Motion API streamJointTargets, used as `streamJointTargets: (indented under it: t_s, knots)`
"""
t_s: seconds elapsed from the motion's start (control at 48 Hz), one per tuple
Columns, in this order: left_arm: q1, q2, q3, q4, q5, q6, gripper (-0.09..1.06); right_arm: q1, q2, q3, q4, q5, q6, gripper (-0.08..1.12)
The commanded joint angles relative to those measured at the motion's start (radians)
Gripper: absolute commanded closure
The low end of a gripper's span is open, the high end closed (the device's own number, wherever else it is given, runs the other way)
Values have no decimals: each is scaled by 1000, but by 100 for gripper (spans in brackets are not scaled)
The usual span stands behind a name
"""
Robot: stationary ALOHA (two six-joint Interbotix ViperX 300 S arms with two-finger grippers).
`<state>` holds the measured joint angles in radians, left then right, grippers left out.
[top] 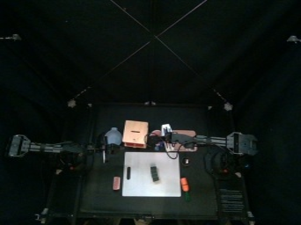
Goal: Place sushi on board then cut the sushi with the knife then place the pieces on the plate
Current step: Pick knife at handle with right hand
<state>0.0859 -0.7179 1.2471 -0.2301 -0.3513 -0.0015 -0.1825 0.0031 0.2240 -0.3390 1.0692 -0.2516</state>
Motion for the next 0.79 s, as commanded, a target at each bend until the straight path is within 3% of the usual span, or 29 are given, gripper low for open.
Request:
streamJointTargets:
  t_s: [0.021, 0.625, 0.792]
  knots:
    - [3, 2, -12, 0, -8, 3, 100, -5, 6, -58, -8, 49, -8, 19]
    - [3, 2, -2, 0, -8, 3, 100, -20, 112, -167, -11, 183, -58, 20]
    - [3, 2, 0, 0, -5, 5, 100, -23, 121, -167, -9, 193, -58, 28]
